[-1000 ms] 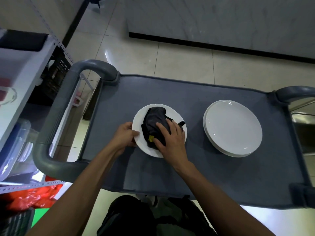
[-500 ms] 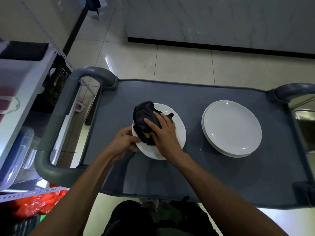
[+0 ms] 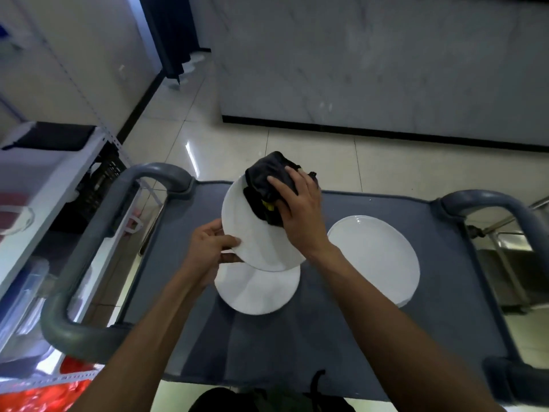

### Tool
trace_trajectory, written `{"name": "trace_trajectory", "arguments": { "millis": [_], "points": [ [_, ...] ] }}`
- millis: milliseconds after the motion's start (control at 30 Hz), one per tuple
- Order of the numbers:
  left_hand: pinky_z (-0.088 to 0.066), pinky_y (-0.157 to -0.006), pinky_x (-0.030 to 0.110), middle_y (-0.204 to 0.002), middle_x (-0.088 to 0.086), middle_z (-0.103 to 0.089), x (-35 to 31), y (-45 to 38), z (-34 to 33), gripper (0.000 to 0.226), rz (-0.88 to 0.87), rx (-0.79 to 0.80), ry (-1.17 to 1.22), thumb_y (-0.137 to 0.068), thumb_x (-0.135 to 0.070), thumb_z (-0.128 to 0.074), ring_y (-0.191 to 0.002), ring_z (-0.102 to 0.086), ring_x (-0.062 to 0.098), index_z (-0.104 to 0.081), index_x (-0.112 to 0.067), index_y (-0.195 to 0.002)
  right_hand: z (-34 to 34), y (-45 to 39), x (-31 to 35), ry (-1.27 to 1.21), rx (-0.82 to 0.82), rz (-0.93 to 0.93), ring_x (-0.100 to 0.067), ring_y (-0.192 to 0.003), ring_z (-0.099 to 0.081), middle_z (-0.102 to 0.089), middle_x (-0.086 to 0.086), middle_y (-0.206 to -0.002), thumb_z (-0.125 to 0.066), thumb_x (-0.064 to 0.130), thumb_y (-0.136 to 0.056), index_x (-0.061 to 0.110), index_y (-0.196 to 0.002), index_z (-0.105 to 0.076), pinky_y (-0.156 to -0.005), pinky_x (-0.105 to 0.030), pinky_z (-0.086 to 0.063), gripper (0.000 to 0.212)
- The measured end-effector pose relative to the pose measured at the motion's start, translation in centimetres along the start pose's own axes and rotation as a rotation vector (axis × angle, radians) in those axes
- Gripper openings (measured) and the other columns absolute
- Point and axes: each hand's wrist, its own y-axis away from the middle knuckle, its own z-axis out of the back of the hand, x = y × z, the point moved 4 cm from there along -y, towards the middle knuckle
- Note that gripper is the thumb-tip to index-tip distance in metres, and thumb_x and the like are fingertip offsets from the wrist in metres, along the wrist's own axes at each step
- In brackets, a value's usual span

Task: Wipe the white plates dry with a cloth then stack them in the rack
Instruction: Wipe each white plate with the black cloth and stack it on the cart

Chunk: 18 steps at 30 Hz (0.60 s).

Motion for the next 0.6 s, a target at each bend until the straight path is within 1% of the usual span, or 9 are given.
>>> {"name": "trace_trajectory", "arguments": {
  "millis": [100,167,267,367,467,500,600],
  "points": [
    [-0.060,-0.063,0.043,-0.098,0.012,-0.076,-1.2,-0.2,-1.8,0.039,-0.046,-0.042,0.050,-0.081,0.016,-0.059,-0.079,-0.073,0.031,-0.073,-0.011,-0.105,2.8,-1.0,-1.6,0.013,-0.028,-0.051,-0.033,-0.145,-0.029,-0.041,-0.009,-0.155,-0.056,0.014,-0.099,0.026,-0.142,-0.056,-0.116,-0.055,-0.024,0.045],
    [-0.059,-0.063,0.040,-0.097,0.010,-0.077,-1.9,-0.3,-3.1,0.040,-0.074,-0.067,0.082,-0.083,0.016,-0.058,-0.079,-0.073,0.030,-0.073,-0.014,-0.104,4.6,-1.1,-2.9,-0.001,-0.041,-0.093,-0.032,-0.145,-0.029,-0.041,-0.009,-0.155,-0.057,0.012,-0.098,0.026,-0.142,-0.056,-0.116,-0.054,-0.026,0.045],
    [-0.059,-0.060,0.037,-0.093,0.008,-0.077,-2.8,-0.3,-5.4,0.039,-0.100,-0.107,0.143,-0.083,0.016,-0.056,-0.075,-0.073,0.027,-0.072,-0.014,-0.101,6.7,-0.7,-4.6,-0.057,-0.047,-0.130,-0.032,-0.143,-0.030,-0.041,-0.010,-0.153,-0.060,0.010,-0.098,0.024,-0.142,-0.055,-0.117,-0.052,-0.030,0.047],
    [-0.061,-0.061,0.039,-0.087,0.005,-0.077,-3.4,-0.4,-7.9,0.036,-0.118,-0.147,0.184,-0.083,0.016,-0.055,-0.073,-0.071,0.027,-0.072,-0.012,-0.099,8.5,0.3,-6.2,-0.081,-0.053,-0.151,-0.030,-0.142,-0.030,-0.039,-0.008,-0.154,-0.061,0.010,-0.097,0.025,-0.142,-0.055,-0.119,-0.046,-0.031,0.047],
    [-0.060,-0.058,0.036,-0.086,0.003,-0.076,-3.9,-0.3,-10.5,0.036,-0.132,-0.161,0.212,-0.084,0.016,-0.054,-0.071,-0.070,0.023,-0.070,-0.008,-0.106,10.1,1.6,-7.5,-0.111,-0.089,-0.182,-0.029,-0.141,-0.031,-0.040,-0.007,-0.154,-0.064,0.008,-0.095,0.025,-0.141,-0.056,-0.118,-0.041,-0.031,0.049],
    [-0.059,-0.058,0.035,-0.088,0.003,-0.076,-4.1,-0.3,-11.4,0.039,-0.140,-0.161,0.220,-0.085,0.015,-0.054,-0.071,-0.071,0.022,-0.070,-0.009,-0.110,10.6,2.1,-7.9,-0.118,-0.103,-0.192,-0.029,-0.141,-0.031,-0.040,-0.008,-0.154,-0.064,0.007,-0.094,0.024,-0.141,-0.056,-0.118,-0.041,-0.032,0.050],
    [-0.061,-0.064,0.037,-0.096,0.001,-0.077,-4.8,-0.2,-14.1,0.044,-0.176,-0.142,0.235,-0.085,0.013,-0.056,-0.079,-0.073,0.021,-0.069,-0.015,-0.117,11.5,3.5,-8.3,-0.118,-0.128,-0.191,-0.030,-0.143,-0.030,-0.040,-0.009,-0.154,-0.064,0.004,-0.094,0.022,-0.141,-0.056,-0.118,-0.046,-0.032,0.051]
  ]
}}
